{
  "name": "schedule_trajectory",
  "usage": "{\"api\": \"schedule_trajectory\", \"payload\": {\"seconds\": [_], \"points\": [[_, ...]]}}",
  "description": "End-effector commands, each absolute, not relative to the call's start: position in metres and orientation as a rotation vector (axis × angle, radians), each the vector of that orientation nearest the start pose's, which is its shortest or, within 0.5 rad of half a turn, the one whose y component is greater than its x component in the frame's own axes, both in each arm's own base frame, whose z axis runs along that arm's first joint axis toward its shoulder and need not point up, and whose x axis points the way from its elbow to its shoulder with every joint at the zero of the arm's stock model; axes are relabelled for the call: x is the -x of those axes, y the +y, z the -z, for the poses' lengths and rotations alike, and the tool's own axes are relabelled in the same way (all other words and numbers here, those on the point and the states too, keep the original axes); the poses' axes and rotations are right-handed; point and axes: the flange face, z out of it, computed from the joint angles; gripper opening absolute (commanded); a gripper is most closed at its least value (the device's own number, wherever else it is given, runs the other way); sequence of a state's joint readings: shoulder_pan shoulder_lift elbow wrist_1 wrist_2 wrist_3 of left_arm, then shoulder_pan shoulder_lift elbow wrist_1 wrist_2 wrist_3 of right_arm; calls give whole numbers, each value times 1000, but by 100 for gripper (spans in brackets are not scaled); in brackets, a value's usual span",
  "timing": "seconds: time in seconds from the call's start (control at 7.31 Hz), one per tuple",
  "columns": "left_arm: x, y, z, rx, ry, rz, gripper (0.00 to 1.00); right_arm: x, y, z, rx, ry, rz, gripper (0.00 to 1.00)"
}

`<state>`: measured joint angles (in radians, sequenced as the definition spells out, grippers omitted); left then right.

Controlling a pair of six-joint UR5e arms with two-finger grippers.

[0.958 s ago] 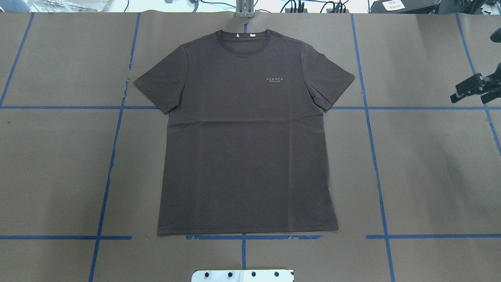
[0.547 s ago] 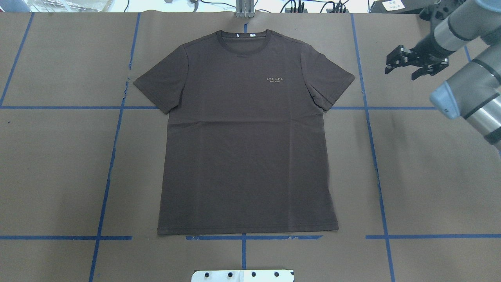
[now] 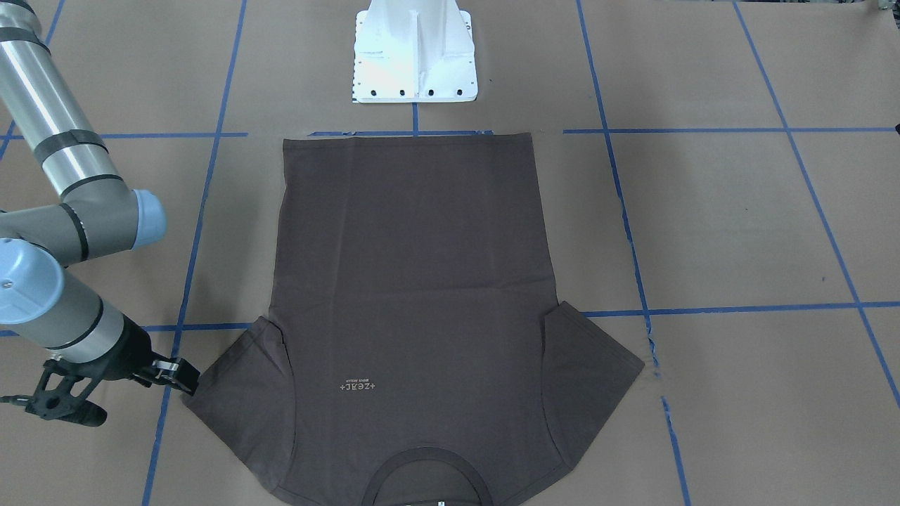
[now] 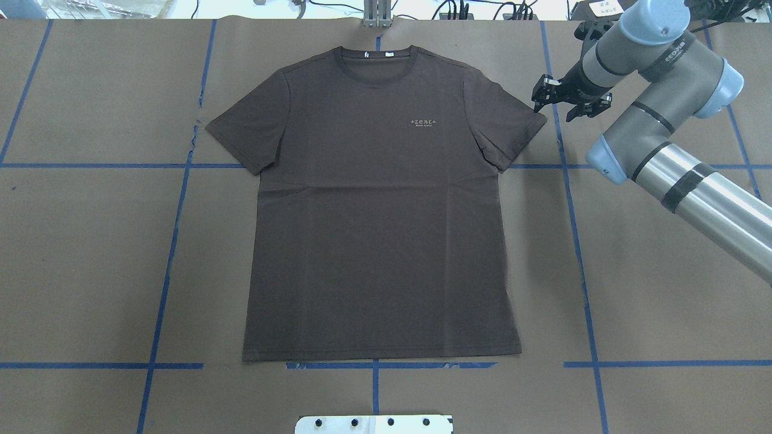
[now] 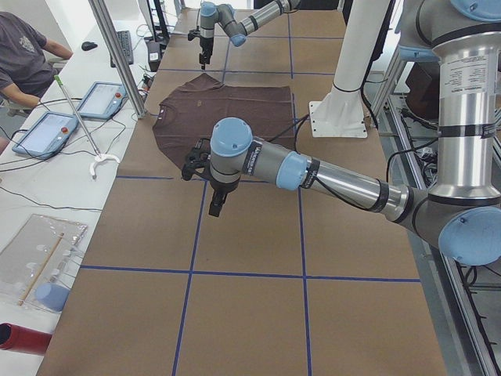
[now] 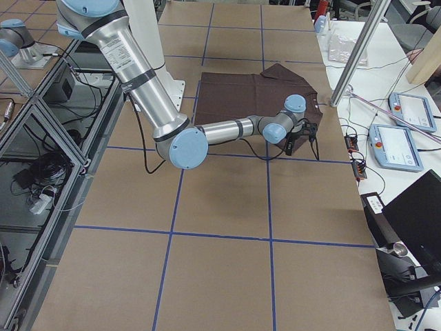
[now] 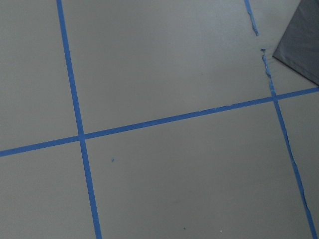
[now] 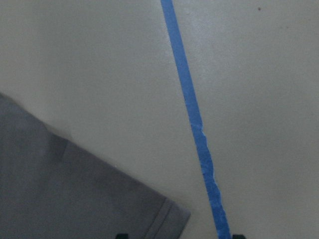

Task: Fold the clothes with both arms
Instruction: 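Move the right gripper over the sleeve nearest it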

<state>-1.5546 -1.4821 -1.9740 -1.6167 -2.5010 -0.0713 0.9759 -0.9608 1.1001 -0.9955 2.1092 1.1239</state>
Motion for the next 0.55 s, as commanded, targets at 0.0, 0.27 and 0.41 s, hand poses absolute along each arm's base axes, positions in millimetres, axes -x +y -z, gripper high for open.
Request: {"api": "schedule_trajectory", "payload": {"seconds": [0.0, 0.27, 0.41], "points": [[46, -448, -481, -296, 933, -109, 100, 379, -688, -465, -52, -835, -308, 70], [46, -449, -481, -296, 931, -111, 100, 379, -689, -465, -52, -834, -308, 57], [46, -448, -481, -296, 931, -111, 100, 380, -689, -464, -52, -834, -308, 45]]}}
